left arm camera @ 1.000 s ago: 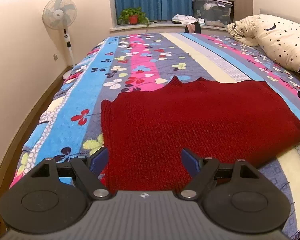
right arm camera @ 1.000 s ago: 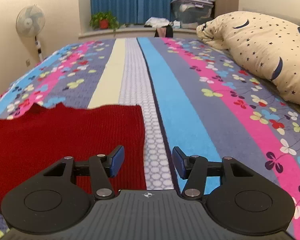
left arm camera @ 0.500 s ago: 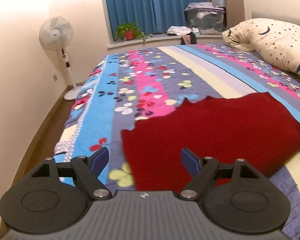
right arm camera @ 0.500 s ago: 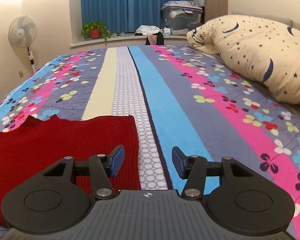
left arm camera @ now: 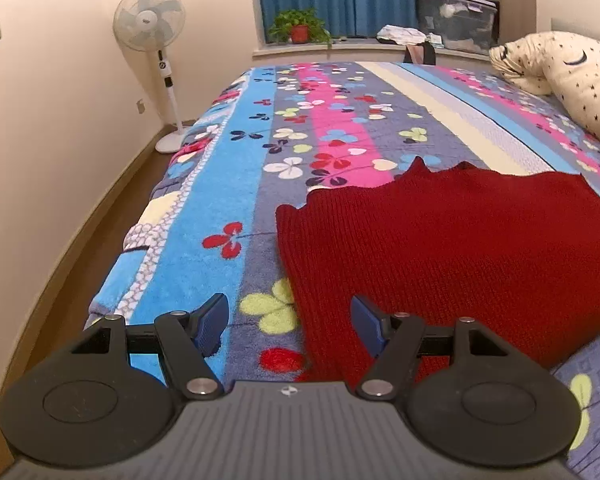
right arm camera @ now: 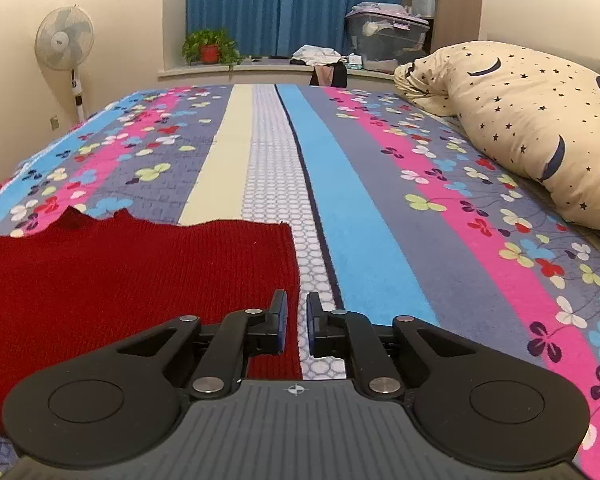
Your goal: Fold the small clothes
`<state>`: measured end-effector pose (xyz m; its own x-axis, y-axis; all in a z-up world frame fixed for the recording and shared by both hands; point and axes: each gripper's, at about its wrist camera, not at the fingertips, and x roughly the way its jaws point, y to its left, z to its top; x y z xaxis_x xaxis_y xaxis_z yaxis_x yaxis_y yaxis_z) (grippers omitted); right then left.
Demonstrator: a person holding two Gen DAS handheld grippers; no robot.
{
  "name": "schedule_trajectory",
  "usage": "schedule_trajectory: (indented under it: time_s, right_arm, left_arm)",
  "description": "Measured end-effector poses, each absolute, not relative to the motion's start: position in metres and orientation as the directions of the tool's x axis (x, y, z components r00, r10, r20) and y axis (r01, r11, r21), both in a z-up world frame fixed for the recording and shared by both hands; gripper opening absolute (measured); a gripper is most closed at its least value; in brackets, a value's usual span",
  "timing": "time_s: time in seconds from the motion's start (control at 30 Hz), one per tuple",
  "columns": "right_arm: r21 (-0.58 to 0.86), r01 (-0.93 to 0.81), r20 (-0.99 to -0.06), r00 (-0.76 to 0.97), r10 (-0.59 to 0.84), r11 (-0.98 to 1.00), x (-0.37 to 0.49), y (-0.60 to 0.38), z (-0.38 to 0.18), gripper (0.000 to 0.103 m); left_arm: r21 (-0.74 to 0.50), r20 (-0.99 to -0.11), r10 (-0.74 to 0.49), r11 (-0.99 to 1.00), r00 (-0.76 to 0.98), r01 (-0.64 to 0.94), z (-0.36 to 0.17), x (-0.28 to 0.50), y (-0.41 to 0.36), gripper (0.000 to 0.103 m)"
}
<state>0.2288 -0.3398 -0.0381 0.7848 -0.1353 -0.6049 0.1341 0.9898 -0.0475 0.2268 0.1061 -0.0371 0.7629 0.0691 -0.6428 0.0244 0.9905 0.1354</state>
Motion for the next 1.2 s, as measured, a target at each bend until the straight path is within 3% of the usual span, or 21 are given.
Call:
schedule_trajectory:
  time_s: [0.1,0.3,0.43,0.6,0.77,0.93,1.2]
  right_arm:
    - [-0.065,0.133,-0.609,0.78,-0.144,0.989,0.23,-0.337,-0.04,0.025]
    - [-0.087,0.121,-0.613,0.776,-0.149,0.989,0.229,-0.336,-0.043,0.034]
    - [-0.085,0.135,-0.603,0.782,-0.159,0.987,0.227,-0.337,-0.041,0.048]
    - [-0.15,0.051,-0.574,0.808,-0.129,0.987,0.22,-0.317,-0.04,0.048]
    - [-0.116,0.011,-0.535,0.842,-0.072,0.993,0.212,-0.303,-0.033,0.046]
    - [-0.106,-0.006,-0.526,0.849,-0.051,0.994,0.212,-0.296,-0.032,0.026]
    - [-0.129,-0.048,-0.511,0.859,-0.025,0.991,0.212,-0.281,-0.034,0.013]
  left_arm:
    - [0.131,-0.634,0.068,0.991,0.771,0.021,-0.035,0.225,0.106,0.073]
    - [0.105,-0.632,0.06,0.994,0.772,0.008,-0.033,0.226,0.109,0.073]
    - [0.086,-0.631,0.053,0.996,0.774,0.002,-0.031,0.229,0.108,0.073]
    - [0.054,-0.614,0.033,0.999,0.788,0.001,-0.025,0.227,0.107,0.073]
    - [0.047,-0.616,0.024,0.999,0.787,0.007,-0.025,0.229,0.107,0.073]
    - [0.043,-0.623,0.02,0.999,0.782,0.008,-0.027,0.233,0.109,0.073]
    - [0.013,-0.622,0.004,1.0,0.783,0.005,-0.025,0.235,0.111,0.073]
